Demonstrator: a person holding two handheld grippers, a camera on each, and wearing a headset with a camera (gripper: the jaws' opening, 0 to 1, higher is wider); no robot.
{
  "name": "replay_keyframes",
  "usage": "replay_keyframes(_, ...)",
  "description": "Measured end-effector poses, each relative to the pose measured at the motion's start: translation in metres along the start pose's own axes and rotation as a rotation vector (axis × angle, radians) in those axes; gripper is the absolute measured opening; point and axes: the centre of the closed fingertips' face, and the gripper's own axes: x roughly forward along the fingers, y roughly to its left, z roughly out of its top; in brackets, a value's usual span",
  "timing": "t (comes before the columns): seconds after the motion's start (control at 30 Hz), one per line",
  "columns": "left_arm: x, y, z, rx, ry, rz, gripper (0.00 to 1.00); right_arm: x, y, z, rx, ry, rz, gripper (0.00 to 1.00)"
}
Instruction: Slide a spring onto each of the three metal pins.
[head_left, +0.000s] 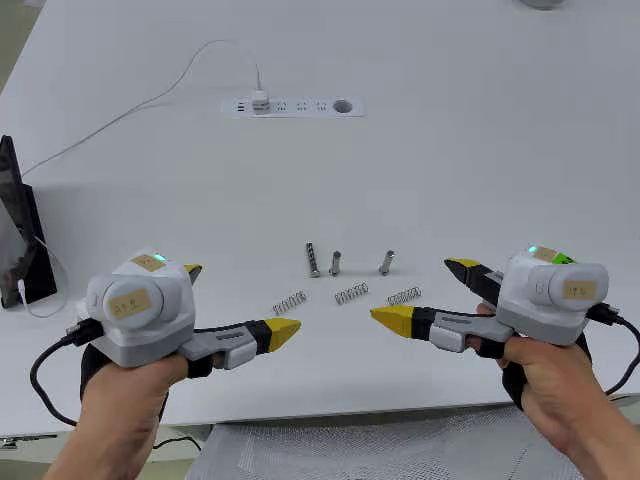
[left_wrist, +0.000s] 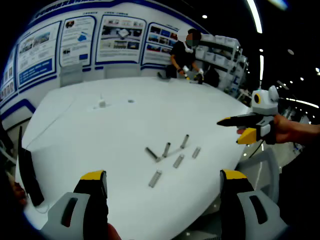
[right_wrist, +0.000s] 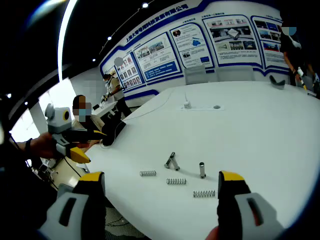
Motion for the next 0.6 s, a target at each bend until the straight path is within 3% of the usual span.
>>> replay_keyframes(0.6,-0.0064,0.0048,-0.0011,-0.033,-0.001,0.014,0.94,0.0006,0.004,-0.002,0.002,0.011,0.012,0.96)
